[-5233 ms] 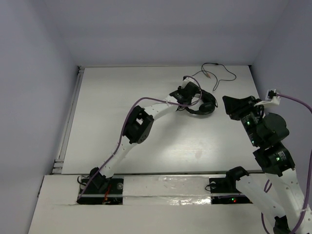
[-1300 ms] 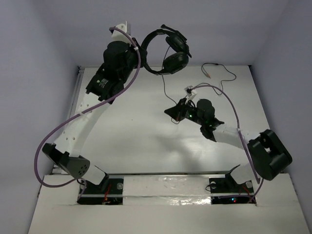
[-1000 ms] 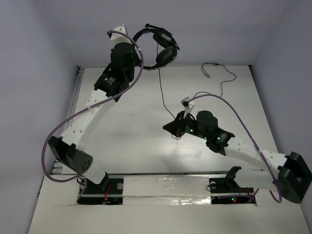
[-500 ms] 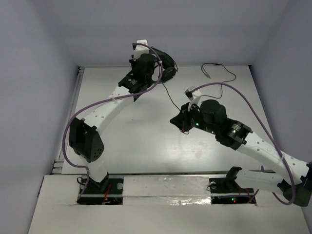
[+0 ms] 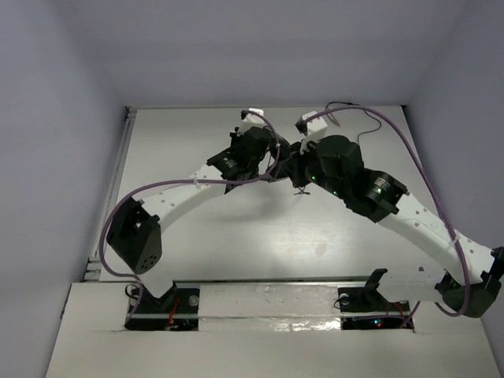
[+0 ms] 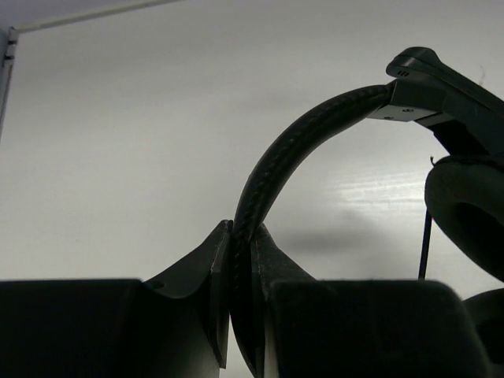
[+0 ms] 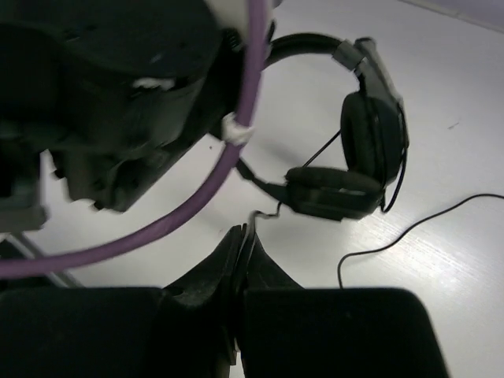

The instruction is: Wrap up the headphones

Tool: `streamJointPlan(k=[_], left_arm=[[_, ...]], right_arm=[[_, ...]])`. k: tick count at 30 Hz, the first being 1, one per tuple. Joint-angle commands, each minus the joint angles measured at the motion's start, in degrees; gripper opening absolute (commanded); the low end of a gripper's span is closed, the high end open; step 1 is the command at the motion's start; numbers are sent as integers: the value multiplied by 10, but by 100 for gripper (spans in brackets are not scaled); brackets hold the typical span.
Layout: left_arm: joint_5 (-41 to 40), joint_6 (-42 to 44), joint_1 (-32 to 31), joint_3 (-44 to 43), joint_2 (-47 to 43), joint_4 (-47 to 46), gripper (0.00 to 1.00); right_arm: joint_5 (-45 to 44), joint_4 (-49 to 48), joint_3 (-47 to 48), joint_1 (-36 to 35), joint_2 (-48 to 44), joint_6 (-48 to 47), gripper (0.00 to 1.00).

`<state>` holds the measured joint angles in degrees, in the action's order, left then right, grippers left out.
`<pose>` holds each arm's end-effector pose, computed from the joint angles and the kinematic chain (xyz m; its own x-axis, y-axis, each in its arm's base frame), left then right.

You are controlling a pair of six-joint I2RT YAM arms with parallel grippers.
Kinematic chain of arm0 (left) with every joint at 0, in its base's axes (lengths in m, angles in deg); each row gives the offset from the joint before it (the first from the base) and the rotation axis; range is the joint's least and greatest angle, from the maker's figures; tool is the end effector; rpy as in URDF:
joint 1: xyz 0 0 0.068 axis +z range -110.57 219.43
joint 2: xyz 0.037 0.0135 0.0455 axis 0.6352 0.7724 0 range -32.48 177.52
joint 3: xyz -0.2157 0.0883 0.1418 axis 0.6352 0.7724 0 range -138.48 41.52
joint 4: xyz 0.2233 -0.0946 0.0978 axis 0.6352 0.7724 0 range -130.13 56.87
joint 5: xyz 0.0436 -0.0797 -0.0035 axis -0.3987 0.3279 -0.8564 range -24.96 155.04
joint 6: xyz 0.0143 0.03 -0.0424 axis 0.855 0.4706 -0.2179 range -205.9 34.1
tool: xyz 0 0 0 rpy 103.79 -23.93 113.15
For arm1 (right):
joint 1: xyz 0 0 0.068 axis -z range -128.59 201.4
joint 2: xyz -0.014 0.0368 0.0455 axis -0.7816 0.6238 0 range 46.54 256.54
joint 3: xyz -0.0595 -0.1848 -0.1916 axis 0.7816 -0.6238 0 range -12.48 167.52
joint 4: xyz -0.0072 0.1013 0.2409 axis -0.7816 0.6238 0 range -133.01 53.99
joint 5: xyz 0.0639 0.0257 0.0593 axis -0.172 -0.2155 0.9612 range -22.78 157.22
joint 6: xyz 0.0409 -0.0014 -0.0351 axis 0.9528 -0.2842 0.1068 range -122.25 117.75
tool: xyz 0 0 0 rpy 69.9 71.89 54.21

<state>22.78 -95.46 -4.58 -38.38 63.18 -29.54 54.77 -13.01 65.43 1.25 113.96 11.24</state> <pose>0.2958 -0.2525 0.3230 -0.3282 0.1461 -0.9332 0.0268 0.9890 0.1454 0.1668 0.1879 0.4245 -0.3527 -0.0669 -0.9333 -0.5525 0.8199 0.1500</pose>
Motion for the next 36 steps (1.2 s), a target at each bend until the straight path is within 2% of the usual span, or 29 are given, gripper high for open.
streamJointPlan(k=[1,10,14,20,26,30,34,35,36], left_arm=[[44,-19,-1,29,-89,-13,0],[192,-15,-12,92,-173,46,0],[203,7,-23,91,-179,90,0],[216,17,-35,110,-180,95,0],[271,22,-30,117,-213,77,0],[303,22,-20,113,-215,67,0],[360,19,1,99,-228,56,0],[368,20,2,94,-231,58,0],[375,19,8,90,-233,58,0]], right_arm=[[-42,-32,37,0,18,-37,0],[-118,-105,30,27,73,-89,0],[-131,-132,43,27,100,-107,0],[-155,-139,64,53,139,-122,0],[-180,-160,20,102,126,-74,0],[-170,-187,-41,114,93,-39,0],[-159,-202,-77,125,100,-20,0],[-158,-204,-81,125,102,-18,1],[-154,-205,-85,132,101,-15,11]])
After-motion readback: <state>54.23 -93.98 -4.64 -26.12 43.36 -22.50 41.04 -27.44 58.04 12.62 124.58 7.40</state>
